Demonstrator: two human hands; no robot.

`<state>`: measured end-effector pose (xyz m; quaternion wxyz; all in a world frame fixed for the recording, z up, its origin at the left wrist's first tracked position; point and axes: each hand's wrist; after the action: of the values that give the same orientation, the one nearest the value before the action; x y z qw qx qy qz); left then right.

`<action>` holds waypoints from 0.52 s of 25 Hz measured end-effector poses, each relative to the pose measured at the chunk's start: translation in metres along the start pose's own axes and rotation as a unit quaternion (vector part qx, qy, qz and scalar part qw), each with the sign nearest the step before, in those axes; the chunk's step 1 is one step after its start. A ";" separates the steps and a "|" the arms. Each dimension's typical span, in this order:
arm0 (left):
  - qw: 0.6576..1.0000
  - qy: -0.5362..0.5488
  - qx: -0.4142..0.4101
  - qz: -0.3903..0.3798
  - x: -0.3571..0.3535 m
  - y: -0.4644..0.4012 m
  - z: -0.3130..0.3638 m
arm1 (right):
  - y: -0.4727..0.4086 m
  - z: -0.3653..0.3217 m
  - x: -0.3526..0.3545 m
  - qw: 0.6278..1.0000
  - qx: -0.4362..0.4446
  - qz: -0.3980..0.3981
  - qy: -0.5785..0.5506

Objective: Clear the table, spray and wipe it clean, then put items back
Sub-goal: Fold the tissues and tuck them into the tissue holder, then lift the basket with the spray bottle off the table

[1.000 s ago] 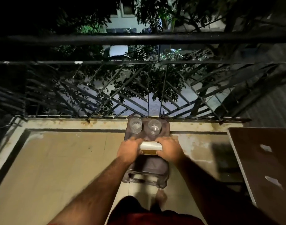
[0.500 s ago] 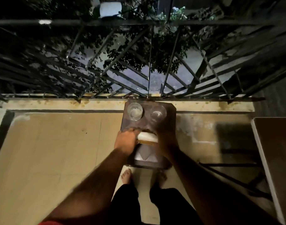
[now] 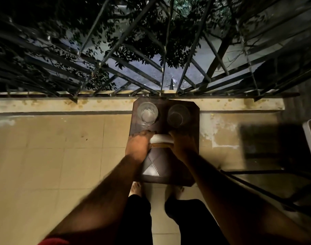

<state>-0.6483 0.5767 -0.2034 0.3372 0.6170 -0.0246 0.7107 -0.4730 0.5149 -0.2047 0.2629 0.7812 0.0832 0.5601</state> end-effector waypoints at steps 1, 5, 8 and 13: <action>1.000 0.001 -0.001 -0.003 0.002 0.000 0.000 | 0.000 0.001 0.001 1.000 -0.001 0.002 0.002; 0.999 0.044 -0.020 0.014 0.033 0.017 0.008 | 0.020 -0.004 0.020 0.999 -0.021 0.035 -0.014; 0.994 0.088 -0.049 0.039 0.072 0.038 0.023 | 0.049 -0.013 0.050 0.998 -0.028 0.063 -0.008; 0.985 0.102 -0.121 0.067 0.156 0.069 0.067 | 0.104 -0.027 0.129 0.989 -0.051 0.135 0.003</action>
<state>-0.6282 0.5631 -0.0216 0.3620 0.4932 -0.1171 0.7823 -0.4684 0.4895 -0.0389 0.2243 0.7689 -0.0512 0.5965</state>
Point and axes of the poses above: each hand's wrist, its own y-axis away from the middle knuckle, its own x-axis out of the back of the hand, z = x × y, and after that the axes turned 3 degrees about -z, right-handed
